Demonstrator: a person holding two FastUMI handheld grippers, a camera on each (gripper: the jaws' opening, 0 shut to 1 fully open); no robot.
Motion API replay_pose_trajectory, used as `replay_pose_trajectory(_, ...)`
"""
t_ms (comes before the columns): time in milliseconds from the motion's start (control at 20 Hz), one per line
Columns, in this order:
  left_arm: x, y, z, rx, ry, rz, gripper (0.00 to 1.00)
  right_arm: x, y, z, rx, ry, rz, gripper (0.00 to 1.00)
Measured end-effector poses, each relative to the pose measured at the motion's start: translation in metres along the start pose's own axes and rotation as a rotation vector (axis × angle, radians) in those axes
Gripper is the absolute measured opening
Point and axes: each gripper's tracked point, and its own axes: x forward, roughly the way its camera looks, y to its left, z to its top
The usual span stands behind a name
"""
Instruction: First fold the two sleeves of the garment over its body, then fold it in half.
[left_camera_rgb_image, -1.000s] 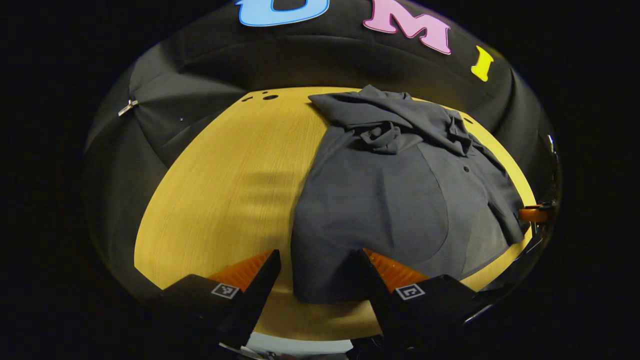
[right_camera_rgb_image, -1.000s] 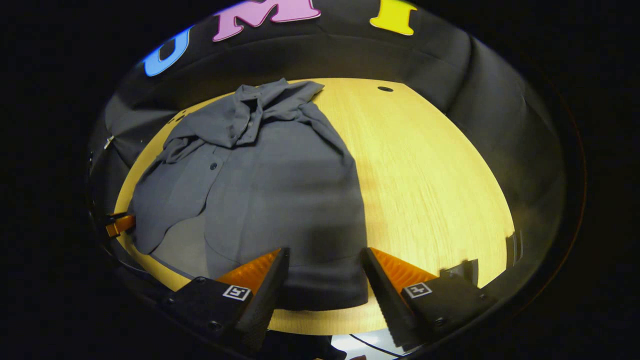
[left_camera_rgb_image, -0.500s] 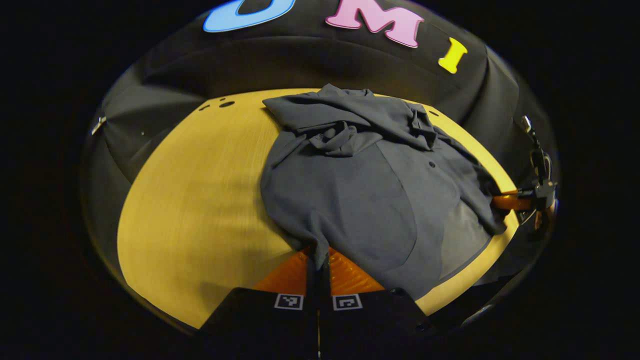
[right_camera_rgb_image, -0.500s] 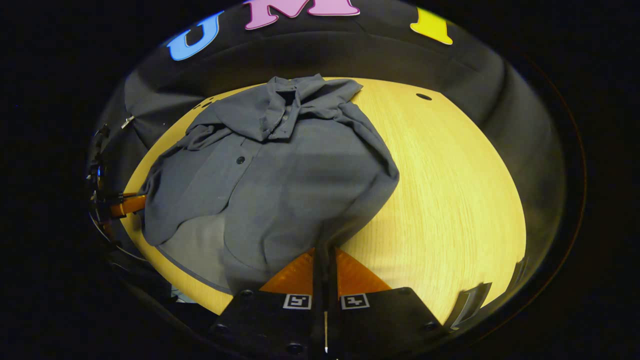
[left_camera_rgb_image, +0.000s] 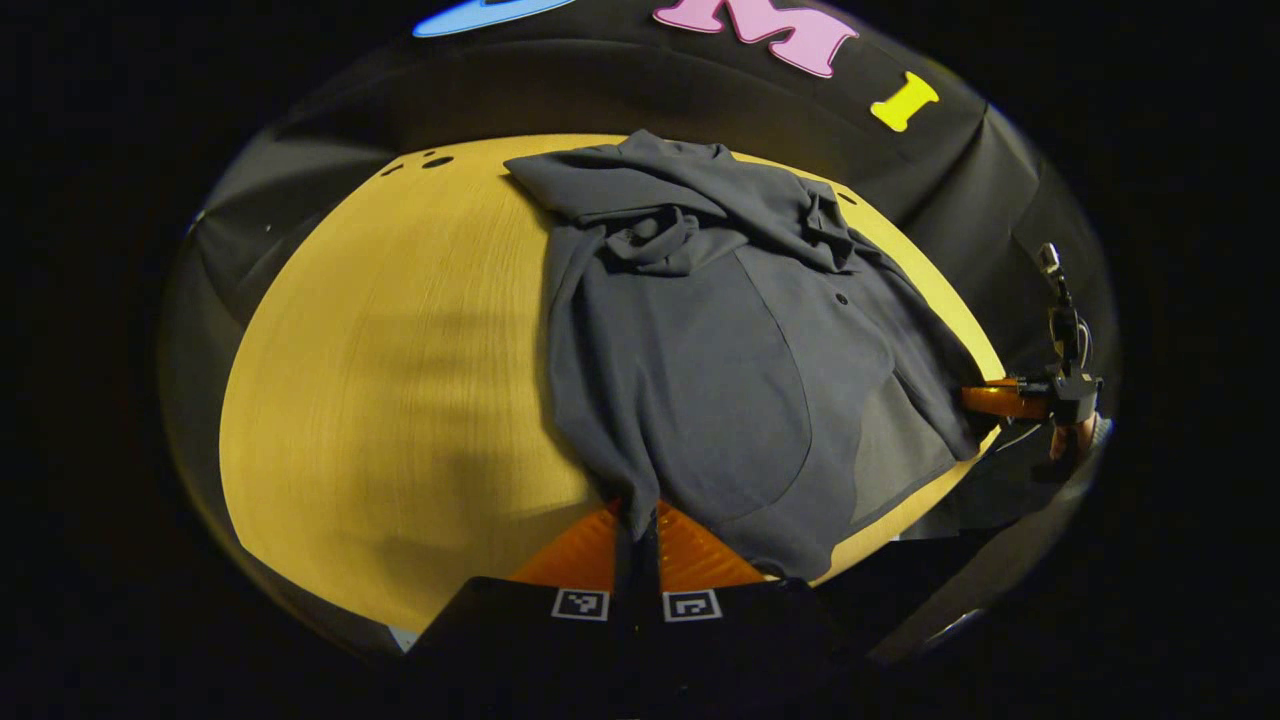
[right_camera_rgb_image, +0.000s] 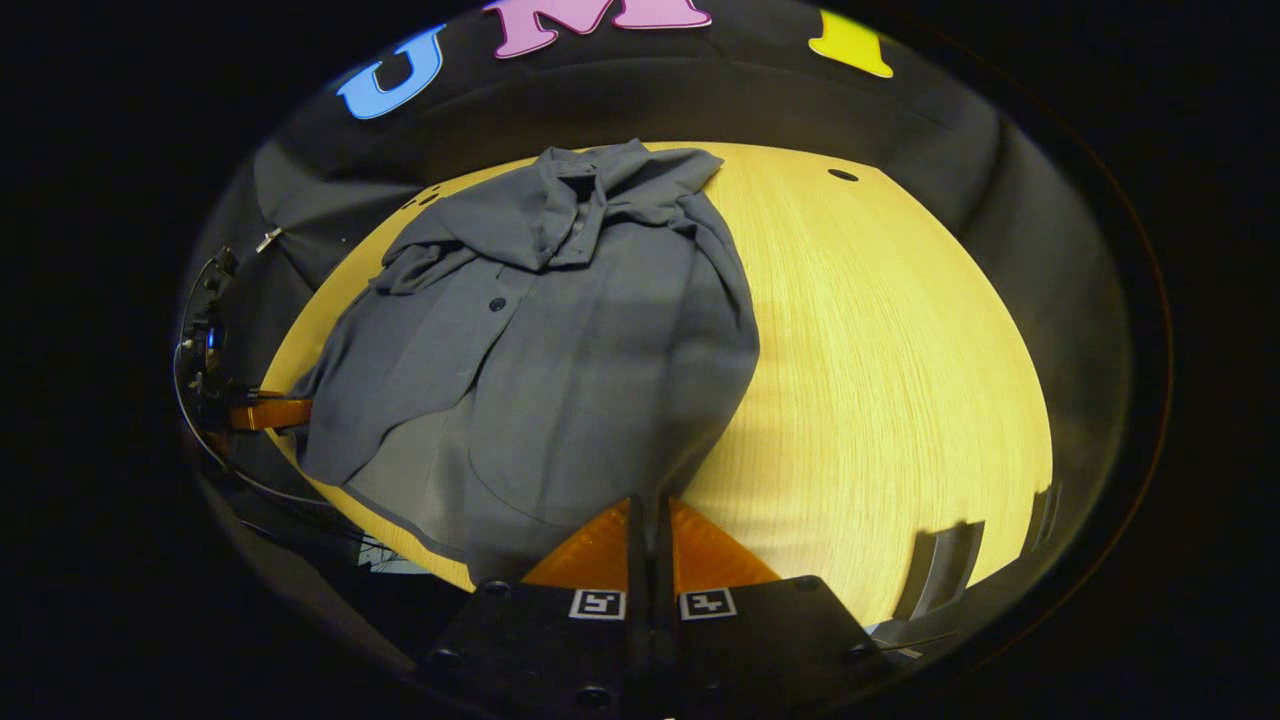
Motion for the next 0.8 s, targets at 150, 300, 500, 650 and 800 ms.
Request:
replay_pose_trajectory(150,-0.003,0.009,0.004,-0.02,0.025,-0.007,0.06,0.0,-0.003,0.005,0.023,0.018,0.008,0.05)
replay_pose_trajectory(300,-0.01,0.005,0.014,-0.045,0.045,-0.03,0.06,-0.006,-0.007,0.012,0.045,0.026,0.016,0.05)
replay_pose_trajectory(500,-0.033,-0.005,0.042,-0.086,-0.024,-0.052,0.05,-0.027,-0.004,0.046,0.106,-0.065,0.032,0.05)
replay_pose_trajectory(650,-0.051,-0.012,0.084,-0.077,-0.11,-0.068,0.06,-0.048,0.0,0.091,0.14,-0.16,0.052,0.05)
replay_pose_trajectory(800,-0.064,-0.021,0.145,-0.104,-0.223,-0.1,0.05,-0.063,0.012,0.145,0.148,-0.253,0.09,0.05)
